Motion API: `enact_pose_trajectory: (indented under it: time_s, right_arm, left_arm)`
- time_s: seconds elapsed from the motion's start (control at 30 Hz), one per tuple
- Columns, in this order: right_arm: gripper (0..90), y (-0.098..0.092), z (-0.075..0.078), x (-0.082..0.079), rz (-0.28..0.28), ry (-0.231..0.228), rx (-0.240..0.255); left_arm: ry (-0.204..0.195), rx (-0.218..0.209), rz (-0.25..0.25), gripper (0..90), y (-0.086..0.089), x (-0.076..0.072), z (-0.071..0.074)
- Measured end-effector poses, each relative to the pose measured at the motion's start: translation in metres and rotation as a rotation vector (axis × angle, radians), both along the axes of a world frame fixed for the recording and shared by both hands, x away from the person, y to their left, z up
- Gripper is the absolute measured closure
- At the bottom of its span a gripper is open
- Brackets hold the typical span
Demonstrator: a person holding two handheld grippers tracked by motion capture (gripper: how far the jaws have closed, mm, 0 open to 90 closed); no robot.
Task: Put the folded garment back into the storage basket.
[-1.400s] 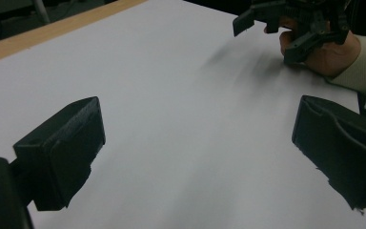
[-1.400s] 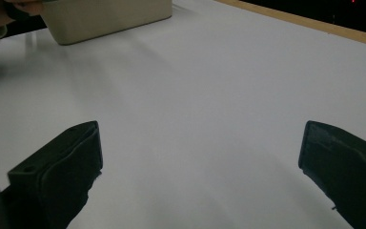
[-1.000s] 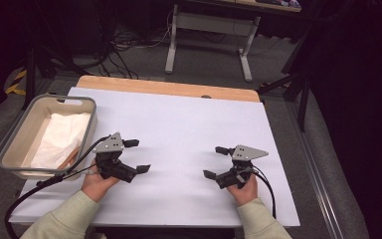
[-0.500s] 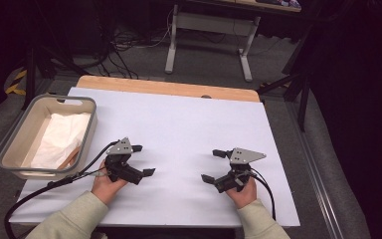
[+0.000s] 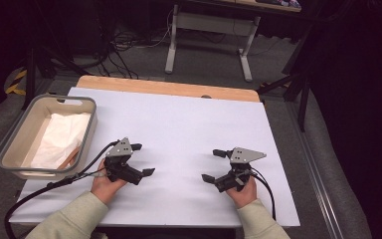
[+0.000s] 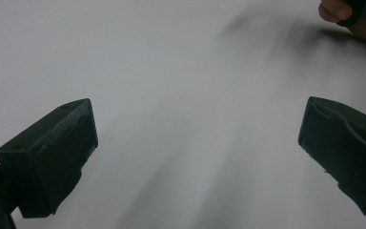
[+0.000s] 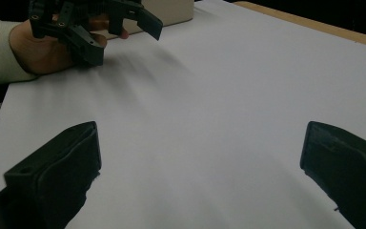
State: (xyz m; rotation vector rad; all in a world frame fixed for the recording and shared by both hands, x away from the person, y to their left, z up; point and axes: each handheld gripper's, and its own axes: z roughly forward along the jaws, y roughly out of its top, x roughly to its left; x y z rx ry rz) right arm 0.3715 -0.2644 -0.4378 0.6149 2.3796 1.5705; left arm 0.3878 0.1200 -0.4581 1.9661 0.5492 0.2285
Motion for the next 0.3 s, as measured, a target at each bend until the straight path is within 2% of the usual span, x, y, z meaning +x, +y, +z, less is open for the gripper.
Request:
enact_pose_trajectory:
  time_s: [0.17,0.3]
  right_arm:
    - [0.5,-0.0001,0.0001,0.0,0.001,0.002,0.001]
    - [0.5,-0.0002,0.0,0.0002,0.001,0.004,0.002]
  left_arm:
    - [-0.022,0.016,0.004,0.2,0.0001,-0.0017,0.0012]
    - [-0.024,0.01,-0.005,0.2,0.0001,-0.0022,0.0018]
